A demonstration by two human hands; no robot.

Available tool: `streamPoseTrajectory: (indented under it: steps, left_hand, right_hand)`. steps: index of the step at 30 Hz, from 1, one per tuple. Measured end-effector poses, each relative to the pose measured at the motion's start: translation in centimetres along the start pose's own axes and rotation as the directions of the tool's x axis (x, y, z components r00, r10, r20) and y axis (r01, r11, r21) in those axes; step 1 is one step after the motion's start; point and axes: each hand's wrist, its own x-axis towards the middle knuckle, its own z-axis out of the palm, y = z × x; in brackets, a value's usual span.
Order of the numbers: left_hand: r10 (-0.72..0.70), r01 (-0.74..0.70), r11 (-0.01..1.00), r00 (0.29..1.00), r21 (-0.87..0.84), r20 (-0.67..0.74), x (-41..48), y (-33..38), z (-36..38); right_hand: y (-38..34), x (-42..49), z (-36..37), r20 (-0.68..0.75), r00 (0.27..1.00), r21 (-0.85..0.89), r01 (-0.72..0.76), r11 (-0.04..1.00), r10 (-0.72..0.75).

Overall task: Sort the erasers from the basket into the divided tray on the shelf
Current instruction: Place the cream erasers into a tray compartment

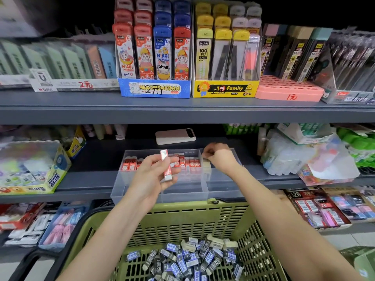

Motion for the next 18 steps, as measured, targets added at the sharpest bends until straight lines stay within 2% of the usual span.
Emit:
streamPoseTrajectory:
  steps: [2, 6, 9, 11, 12, 14, 16, 18]
  left_hand:
    - [0.034, -0.036, 0.995, 0.999, 0.091, 0.017, -0.1, -0.1, -0.1]
    - [0.066, -0.071, 0.987, 0.997, 0.147, 0.037, 0.0, -0.4, -0.1]
    - [0.056, -0.063, 0.979, 0.997, 0.192, 0.044, 0.3, -0.7, 0.1]
    - [0.05, -0.062, 0.979, 0.996, 0.197, 0.069, 0.6, -0.9, 0.2]
    - [0.05, -0.065, 0.978, 0.996, 0.199, 0.078, 0.7, -1.0, 0.3]
    - [0.057, -0.078, 0.971, 0.994, 0.224, 0.098, 0.9, -1.2, 0.5]
    - [0.093, -0.123, 0.946, 0.989, 0.301, 0.113, 0.9, -1.2, 0.7]
    - [0.135, -0.175, 0.917, 0.982, 0.358, 0.135, 0.8, -1.2, 0.8]
  right_hand:
    - [0.1, -0.1, 0.2, 0.04, 0.999, -0.027, 0.02, 0.999, -0.019]
    - [0.1, -0.3, 0.1, 0.113, 0.993, -0.1, 0.058, 0.993, -0.047]
    - [0.1, -0.9, -0.2, 0.038, 0.999, -0.066, 0.031, 0.997, -0.028]
    - [0.0, -1.5, -0.4, -0.074, 0.995, -0.091, 0.056, 0.994, -0.063]
    - [-0.2, -2.0, -0.6, -0.148, 0.985, -0.068, 0.084, 0.994, -0.093]
    - [-1.4, -3.4, -1.1, -0.199, 0.974, 0.168, 0.143, 0.975, -0.108]
    - [-2.7, -5.1, -1.7, -0.099, 0.979, 0.397, 0.201, 0.896, -0.176]
    - [-3.6, -6.6, -2.2, 0.02, 0.952, 0.377, 0.276, 0.884, -0.305]
